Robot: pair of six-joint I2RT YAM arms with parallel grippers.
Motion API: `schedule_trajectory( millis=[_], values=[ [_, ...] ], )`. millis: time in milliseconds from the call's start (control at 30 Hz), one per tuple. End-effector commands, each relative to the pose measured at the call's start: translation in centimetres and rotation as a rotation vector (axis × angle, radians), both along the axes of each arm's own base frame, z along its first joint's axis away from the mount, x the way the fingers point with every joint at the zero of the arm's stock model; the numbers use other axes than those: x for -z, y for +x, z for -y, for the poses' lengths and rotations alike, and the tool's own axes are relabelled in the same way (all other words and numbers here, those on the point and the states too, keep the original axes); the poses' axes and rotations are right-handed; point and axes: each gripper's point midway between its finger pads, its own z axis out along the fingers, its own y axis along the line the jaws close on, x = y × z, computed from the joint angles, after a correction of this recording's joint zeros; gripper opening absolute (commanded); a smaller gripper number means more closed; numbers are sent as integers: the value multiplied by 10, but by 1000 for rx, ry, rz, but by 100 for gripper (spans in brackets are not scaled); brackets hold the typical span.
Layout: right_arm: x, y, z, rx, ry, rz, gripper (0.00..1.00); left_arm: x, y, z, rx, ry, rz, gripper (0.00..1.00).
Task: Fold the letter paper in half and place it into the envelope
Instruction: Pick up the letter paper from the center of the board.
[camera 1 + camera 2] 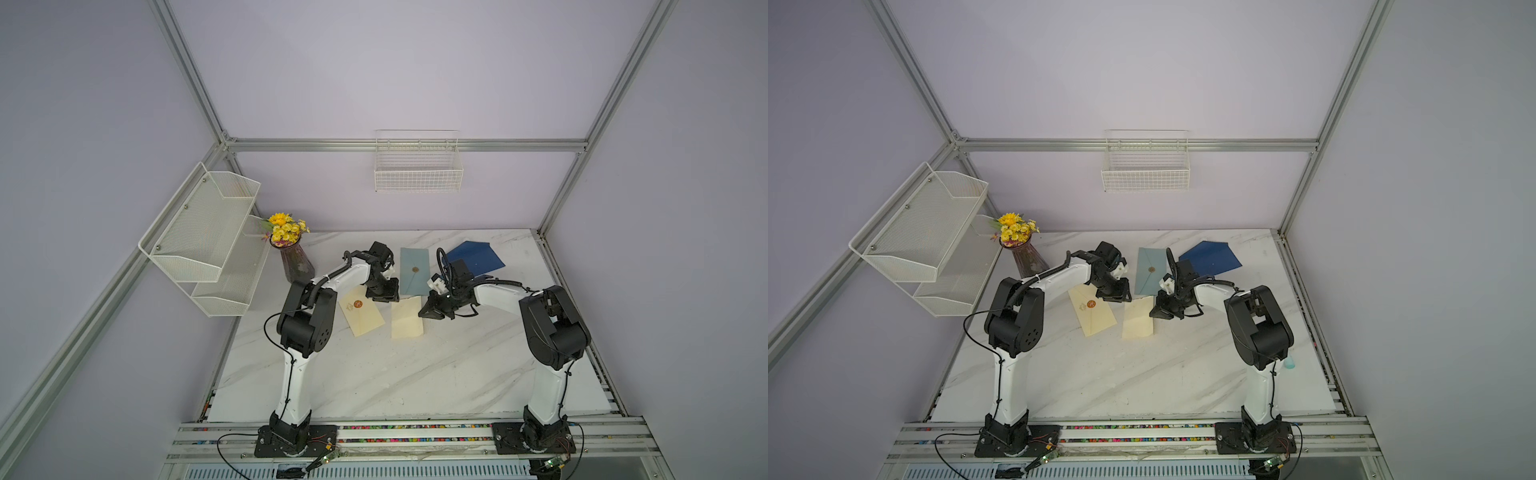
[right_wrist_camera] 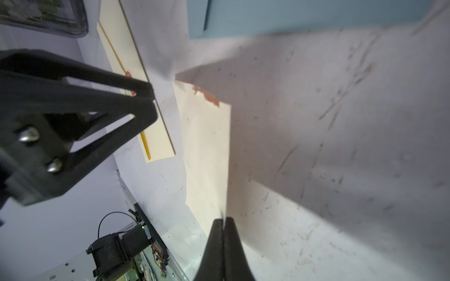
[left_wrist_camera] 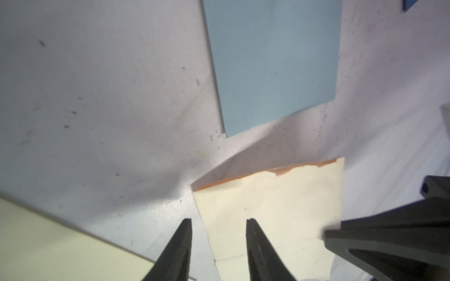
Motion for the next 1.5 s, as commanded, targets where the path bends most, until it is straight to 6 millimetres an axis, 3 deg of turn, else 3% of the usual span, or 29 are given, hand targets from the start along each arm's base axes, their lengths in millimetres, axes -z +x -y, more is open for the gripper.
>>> schedule_trajectory(
  millis=[0, 167, 400, 500, 800, 1000, 1100, 1300, 1467],
  values=[
    [-14, 23, 4, 132, -18, 29, 0, -33, -3, 12, -63, -105, 21, 40],
    [-7, 29, 7, 229, -8, -8, 0, -30, -20, 32, -63, -150, -4, 36],
    [-3, 29, 8, 265, 0, -24, 0, -6, -37, 38, -47, -136, -52, 8],
    [-2, 29, 8, 268, 1, -27, 0, 3, -37, 38, -34, -124, -59, 1],
    [6, 26, 7, 253, -2, -37, 0, 35, -48, 29, -3, -69, -104, 0],
    [13, 31, 4, 237, 3, -29, 38, 58, -66, 17, 21, -36, -157, 0],
    [17, 35, 0, 233, 22, -27, 50, 64, -73, 13, 30, -30, -177, 0],
    [22, 48, 0, 243, 31, -7, 50, 69, -83, 7, 42, -23, -195, 0],
    [25, 61, 4, 261, 36, -4, 43, 71, -87, 3, 45, -19, -203, 0]
  ],
)
